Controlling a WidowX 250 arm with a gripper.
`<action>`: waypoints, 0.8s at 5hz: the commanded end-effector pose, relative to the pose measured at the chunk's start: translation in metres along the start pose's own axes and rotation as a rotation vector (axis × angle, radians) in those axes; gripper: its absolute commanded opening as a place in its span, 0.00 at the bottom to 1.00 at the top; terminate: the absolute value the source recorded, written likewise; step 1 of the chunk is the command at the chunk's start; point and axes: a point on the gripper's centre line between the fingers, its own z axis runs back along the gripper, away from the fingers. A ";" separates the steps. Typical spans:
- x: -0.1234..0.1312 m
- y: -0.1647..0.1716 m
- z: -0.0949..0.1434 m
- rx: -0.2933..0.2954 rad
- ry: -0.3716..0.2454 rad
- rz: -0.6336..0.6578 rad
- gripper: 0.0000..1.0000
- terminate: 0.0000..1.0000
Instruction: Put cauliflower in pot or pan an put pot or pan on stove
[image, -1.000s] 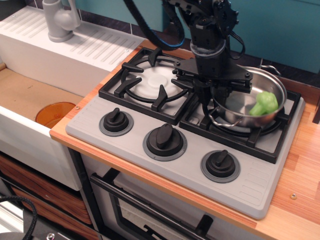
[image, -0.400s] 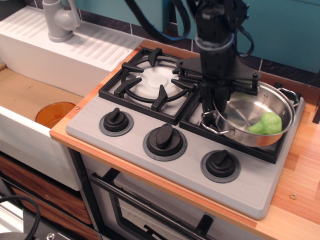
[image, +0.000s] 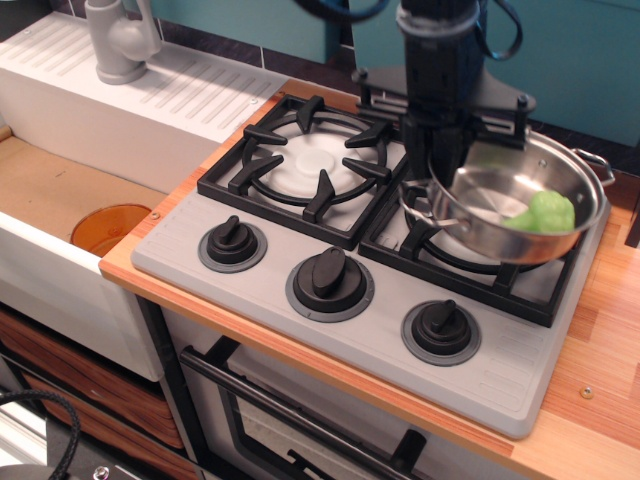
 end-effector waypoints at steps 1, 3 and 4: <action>0.045 0.043 0.035 -0.013 -0.060 -0.077 0.00 0.00; 0.070 0.090 0.019 -0.047 -0.060 -0.133 0.00 0.00; 0.077 0.108 0.006 -0.065 -0.068 -0.145 0.00 0.00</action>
